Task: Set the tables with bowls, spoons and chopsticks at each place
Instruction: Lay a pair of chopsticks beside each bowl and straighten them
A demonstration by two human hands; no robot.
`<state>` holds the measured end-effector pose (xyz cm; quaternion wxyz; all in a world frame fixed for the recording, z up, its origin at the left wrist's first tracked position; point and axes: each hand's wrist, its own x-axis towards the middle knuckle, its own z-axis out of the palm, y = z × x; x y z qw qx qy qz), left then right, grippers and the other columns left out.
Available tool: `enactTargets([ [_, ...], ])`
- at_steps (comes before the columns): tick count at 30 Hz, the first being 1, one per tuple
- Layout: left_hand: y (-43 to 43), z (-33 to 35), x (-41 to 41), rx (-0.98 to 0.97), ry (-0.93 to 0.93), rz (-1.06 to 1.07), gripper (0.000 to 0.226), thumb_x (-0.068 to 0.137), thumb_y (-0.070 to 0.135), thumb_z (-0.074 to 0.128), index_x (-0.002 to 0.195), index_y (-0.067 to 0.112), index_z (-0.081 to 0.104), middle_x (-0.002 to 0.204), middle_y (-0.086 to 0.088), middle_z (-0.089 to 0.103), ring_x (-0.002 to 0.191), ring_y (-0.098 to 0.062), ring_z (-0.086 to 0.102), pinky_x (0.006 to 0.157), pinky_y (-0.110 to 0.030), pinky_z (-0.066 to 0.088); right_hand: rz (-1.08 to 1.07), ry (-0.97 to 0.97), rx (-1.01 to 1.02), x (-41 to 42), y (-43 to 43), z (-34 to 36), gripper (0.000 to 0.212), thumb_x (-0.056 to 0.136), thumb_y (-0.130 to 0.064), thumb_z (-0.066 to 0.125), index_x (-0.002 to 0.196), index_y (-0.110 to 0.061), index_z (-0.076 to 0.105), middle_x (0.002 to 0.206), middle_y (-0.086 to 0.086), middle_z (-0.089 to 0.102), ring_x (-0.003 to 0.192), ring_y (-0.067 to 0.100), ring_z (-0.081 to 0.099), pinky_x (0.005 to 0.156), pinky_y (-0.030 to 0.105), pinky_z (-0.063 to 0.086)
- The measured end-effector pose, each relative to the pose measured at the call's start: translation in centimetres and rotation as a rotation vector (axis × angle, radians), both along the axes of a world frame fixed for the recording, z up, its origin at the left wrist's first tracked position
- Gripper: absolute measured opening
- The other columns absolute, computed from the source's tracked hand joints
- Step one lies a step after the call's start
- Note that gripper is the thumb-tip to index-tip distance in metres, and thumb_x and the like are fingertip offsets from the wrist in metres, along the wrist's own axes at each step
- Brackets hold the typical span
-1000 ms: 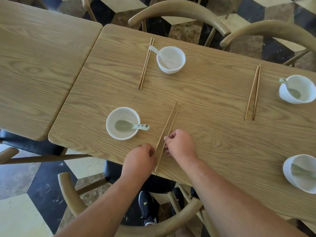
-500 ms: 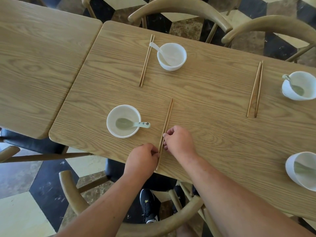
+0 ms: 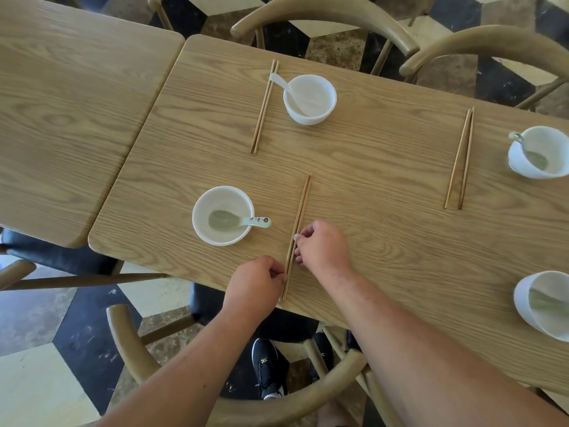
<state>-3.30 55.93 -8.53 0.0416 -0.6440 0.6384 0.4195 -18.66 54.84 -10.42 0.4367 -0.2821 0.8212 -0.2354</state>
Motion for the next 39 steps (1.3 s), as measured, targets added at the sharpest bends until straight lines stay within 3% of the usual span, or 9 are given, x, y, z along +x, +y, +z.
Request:
enactTargets([
  [4, 0.1, -0.1, 0.0, -0.003, 0.002, 0.008, 0.008, 0.099, 0.031, 0.07, 0.106, 0.031, 0.073, 0.093, 0.017, 0.07, 0.088, -0.007, 0.065, 0.064, -0.02, 0.044, 0.006, -0.002, -0.006, 0.0, 0.1, 0.1, 0.014, 0.099, -0.023, 0.07, 0.086, -0.018, 0.068, 0.071, 0.003, 0.077, 0.062, 0.023, 0.078, 0.063, 0.052, 0.067],
  [11, 0.0, -0.1, -0.1, 0.013, -0.005, 0.003, 0.008, 0.099, 0.03, 0.069, 0.107, 0.03, 0.073, 0.095, 0.014, 0.072, 0.091, -0.011, 0.068, 0.073, -0.027, 0.052, 0.015, 0.0, -0.018, 0.0, 0.3, 0.0, 0.016, 0.099, -0.02, 0.07, 0.084, -0.017, 0.069, 0.07, 0.001, 0.077, 0.061, 0.019, 0.077, 0.063, 0.048, 0.067],
  [21, 0.2, 0.7, -0.5, -0.001, -0.021, 0.006, 0.013, 0.096, 0.034, 0.065, 0.103, 0.029, 0.075, 0.087, 0.013, 0.072, 0.079, -0.004, 0.066, 0.06, -0.022, 0.048, 0.016, 0.017, -0.024, 0.0, 0.4, -0.2, 0.016, 0.099, -0.022, 0.071, 0.084, -0.018, 0.068, 0.07, 0.001, 0.077, 0.06, 0.016, 0.077, 0.064, 0.047, 0.067],
  [25, 0.4, 0.8, -0.7, -0.017, -0.025, 0.007, 0.015, 0.094, 0.043, 0.071, 0.1, 0.028, 0.072, 0.087, 0.014, 0.07, 0.081, -0.004, 0.065, 0.062, -0.024, 0.048, 0.018, 0.007, -0.024, 0.0, 0.3, -0.3, 0.015, 0.099, -0.022, 0.07, 0.084, -0.018, 0.069, 0.07, 0.001, 0.077, 0.061, 0.017, 0.077, 0.065, 0.048, 0.067],
  [33, 0.5, 0.6, -0.7, -0.064, -0.049, -0.002, 0.017, 0.097, 0.038, 0.071, 0.108, 0.025, 0.073, 0.094, 0.012, 0.07, 0.089, -0.011, 0.066, 0.071, -0.028, 0.05, 0.062, 0.094, -0.028, 0.4, 0.3, -0.3, 0.018, 0.092, -0.034, 0.075, 0.084, -0.021, 0.067, 0.072, 0.0, 0.076, 0.068, 0.021, 0.076, 0.067, 0.047, 0.066],
  [39, 0.6, 0.7, 0.0, -0.144, -0.106, -0.037, 0.017, 0.099, 0.036, 0.067, 0.11, 0.023, 0.073, 0.096, 0.01, 0.07, 0.092, -0.015, 0.065, 0.076, -0.031, 0.05, 0.064, 0.094, -0.016, 1.8, -0.7, -0.3, 0.017, 0.092, -0.028, 0.077, 0.084, -0.021, 0.063, 0.077, 0.003, 0.076, 0.071, 0.025, 0.077, 0.068, 0.05, 0.066],
])
